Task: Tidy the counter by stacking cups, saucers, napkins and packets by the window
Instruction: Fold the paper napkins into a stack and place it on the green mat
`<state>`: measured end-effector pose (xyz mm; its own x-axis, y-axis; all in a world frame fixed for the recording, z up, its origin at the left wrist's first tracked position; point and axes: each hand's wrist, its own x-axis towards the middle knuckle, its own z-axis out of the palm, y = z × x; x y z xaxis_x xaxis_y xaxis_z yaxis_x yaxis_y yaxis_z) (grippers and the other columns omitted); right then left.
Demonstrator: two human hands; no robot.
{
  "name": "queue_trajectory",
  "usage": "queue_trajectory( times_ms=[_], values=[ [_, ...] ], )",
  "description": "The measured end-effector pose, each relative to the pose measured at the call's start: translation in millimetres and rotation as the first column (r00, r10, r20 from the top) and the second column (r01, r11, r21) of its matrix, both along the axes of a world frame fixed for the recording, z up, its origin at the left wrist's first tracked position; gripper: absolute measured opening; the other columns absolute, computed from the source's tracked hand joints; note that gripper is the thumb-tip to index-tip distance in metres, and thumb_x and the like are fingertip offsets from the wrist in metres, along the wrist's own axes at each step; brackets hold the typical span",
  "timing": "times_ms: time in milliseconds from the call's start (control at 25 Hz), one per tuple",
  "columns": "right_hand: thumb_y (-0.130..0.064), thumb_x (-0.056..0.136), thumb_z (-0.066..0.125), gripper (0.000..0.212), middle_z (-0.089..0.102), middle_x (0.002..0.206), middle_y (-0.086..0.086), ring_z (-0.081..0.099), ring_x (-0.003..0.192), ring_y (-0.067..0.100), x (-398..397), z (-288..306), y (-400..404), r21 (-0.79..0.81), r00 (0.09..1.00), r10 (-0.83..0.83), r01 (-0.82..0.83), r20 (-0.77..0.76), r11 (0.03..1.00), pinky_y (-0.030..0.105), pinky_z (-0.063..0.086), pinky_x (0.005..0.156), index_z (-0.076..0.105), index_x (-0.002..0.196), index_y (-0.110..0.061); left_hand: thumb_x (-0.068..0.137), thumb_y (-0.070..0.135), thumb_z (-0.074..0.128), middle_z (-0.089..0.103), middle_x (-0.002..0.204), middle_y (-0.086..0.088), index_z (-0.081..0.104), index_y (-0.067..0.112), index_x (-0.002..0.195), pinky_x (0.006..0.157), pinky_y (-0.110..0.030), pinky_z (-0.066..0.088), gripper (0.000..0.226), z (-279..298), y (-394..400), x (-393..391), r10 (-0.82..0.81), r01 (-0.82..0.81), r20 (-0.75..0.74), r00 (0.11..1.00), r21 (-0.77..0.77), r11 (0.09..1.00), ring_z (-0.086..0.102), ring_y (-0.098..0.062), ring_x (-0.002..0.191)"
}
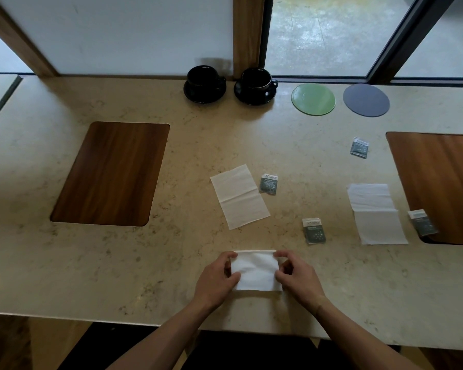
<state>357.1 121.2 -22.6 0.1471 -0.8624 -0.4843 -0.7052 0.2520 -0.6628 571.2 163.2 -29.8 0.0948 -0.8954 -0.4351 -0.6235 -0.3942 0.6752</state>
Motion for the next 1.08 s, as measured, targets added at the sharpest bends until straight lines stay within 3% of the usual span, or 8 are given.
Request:
queue_trajectory(
  times_ms=[360,480,720,1080],
  values=[
    [-0.029,0.09,0.064,0.031,0.065,0.079,-0.008,0.062,0.075,0.007,0.7,-5.7,-0.2,-0.028,0.999,0.03,-0.031,-0.034,0.999,0.025,0.056,0.071,0.055,0.119,-0.036,0.083,0.04,0.061,0.06,0.095,0.014,0.05,0.036,0.131,0.076,-0.027,0.053,0.049,-0.8,-0.4,0.9,-0.049,0.049,0.092,0.995,0.001,0.999,0.058,-0.006,0.083],
    [-0.036,0.094,0.056,0.024,0.066,0.079,-0.01,0.062,0.074,0.005,0.4,-9.7,-1.1,-0.042,0.998,0.018,-0.021,-0.065,0.999,0.03,0.058,0.071,0.057,0.118,-0.037,0.085,0.048,0.056,0.055,0.094,0.016,0.049,0.04,0.13,0.072,-0.024,0.052,0.047,-0.2,-1.1,5.5,-0.109,0.112,0.173,0.979,-0.01,0.994,0.053,-0.003,0.081],
    [-0.041,0.094,0.052,0.021,0.055,0.092,-0.013,0.054,0.081,0.007,4.2,-9.5,0.6,-0.168,0.953,0.085,-0.139,-0.292,0.976,0.027,0.052,0.065,0.054,0.115,-0.041,0.086,0.048,0.053,0.047,0.108,0.01,0.046,0.04,0.132,0.074,-0.028,0.053,0.048,-1.7,-3.3,15.4,-0.237,0.253,0.311,0.92,-0.01,0.967,0.05,-0.008,0.092],
    [-0.048,0.089,0.055,0.038,0.051,0.12,-0.004,0.046,0.106,0.015,6.2,-4.0,0.5,-0.187,0.833,0.177,-0.316,-0.524,0.93,0.028,0.045,0.083,0.048,0.126,-0.039,0.077,0.053,0.057,0.045,0.113,0.004,0.045,0.036,0.133,0.081,-0.028,0.047,0.059,-6.6,-9.5,30.4,-0.325,0.378,0.395,0.859,-0.063,0.924,0.045,-0.013,0.098]
  ],
)
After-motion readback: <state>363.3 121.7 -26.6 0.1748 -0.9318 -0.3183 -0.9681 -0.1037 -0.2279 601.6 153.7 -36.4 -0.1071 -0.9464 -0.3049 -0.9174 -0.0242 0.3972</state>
